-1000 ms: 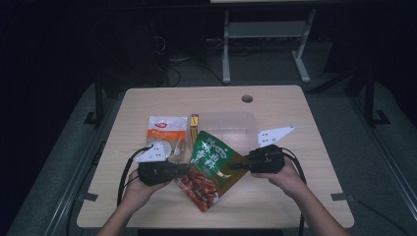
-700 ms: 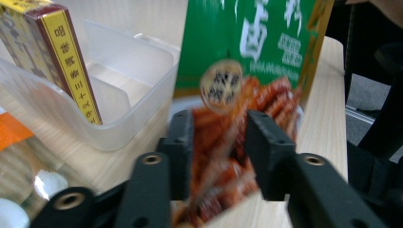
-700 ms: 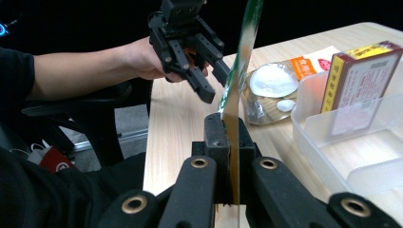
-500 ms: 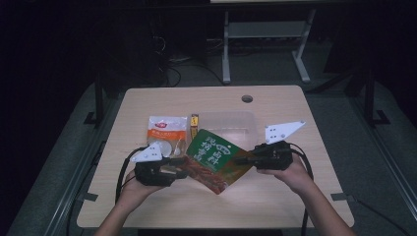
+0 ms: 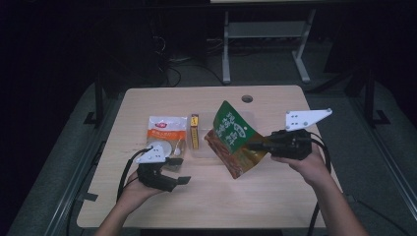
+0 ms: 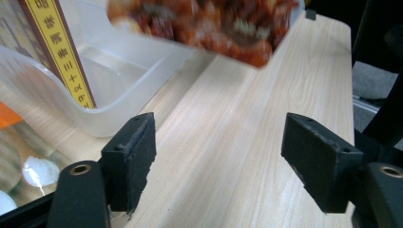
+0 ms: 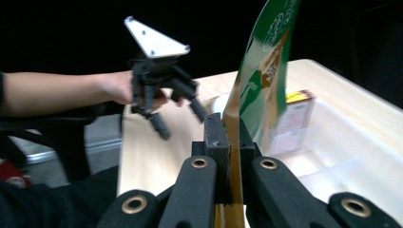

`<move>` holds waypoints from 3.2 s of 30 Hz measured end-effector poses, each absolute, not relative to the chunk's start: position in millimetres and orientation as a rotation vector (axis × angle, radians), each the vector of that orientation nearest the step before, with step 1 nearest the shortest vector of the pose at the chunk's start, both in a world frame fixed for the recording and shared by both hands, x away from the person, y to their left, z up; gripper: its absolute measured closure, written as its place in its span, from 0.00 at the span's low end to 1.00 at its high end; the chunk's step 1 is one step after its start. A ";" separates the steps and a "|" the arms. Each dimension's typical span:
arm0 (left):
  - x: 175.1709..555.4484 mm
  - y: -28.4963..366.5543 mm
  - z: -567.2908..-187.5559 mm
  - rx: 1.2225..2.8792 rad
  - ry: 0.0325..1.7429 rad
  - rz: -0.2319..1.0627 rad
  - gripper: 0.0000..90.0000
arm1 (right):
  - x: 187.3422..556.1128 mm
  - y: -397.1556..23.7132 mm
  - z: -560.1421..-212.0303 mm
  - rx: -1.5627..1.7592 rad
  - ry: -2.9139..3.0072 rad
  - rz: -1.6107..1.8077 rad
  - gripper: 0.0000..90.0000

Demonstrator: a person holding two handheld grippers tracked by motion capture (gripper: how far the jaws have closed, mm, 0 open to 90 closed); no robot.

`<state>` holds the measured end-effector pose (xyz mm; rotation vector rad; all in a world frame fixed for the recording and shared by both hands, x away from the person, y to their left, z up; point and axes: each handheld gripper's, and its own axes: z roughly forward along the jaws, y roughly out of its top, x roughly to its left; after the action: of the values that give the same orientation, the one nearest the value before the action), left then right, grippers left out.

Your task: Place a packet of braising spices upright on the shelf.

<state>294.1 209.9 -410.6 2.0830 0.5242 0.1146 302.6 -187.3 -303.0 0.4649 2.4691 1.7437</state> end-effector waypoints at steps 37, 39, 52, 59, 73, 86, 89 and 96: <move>294.2 198.7 -427.7 2.135 0.534 0.080 0.15 | 374.0 -213.1 -278.0 0.758 2.316 1.475 1.00; 293.8 198.4 -427.3 2.135 0.533 0.081 0.15 | 375.2 -212.5 -279.9 0.764 2.321 1.468 1.00; 295.3 200.1 -427.1 2.139 0.532 0.085 0.15 | 380.9 -208.5 -289.5 0.801 2.323 1.433 1.00; 295.6 200.5 -426.9 2.142 0.531 0.090 0.15 | 384.0 -207.1 -294.4 0.822 2.323 1.420 1.00; 295.6 200.7 -427.8 2.142 0.538 0.086 0.15 | 391.0 -195.2 -305.7 0.839 2.356 1.357 1.00; 295.1 199.8 -428.7 2.155 0.542 0.080 0.15 | 395.0 -188.7 -312.3 0.851 2.377 1.324 1.00; 294.9 199.5 -428.8 2.157 0.540 0.083 0.15 | 394.4 -187.9 -312.2 0.853 2.378 1.322 0.96; 294.7 199.0 -429.1 2.164 0.534 0.081 0.15 | 392.0 -190.2 -311.0 0.862 2.355 1.303 0.72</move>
<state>294.7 199.0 -429.1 2.1637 0.5337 0.0811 392.0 -190.2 -311.0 0.8618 2.3547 1.3034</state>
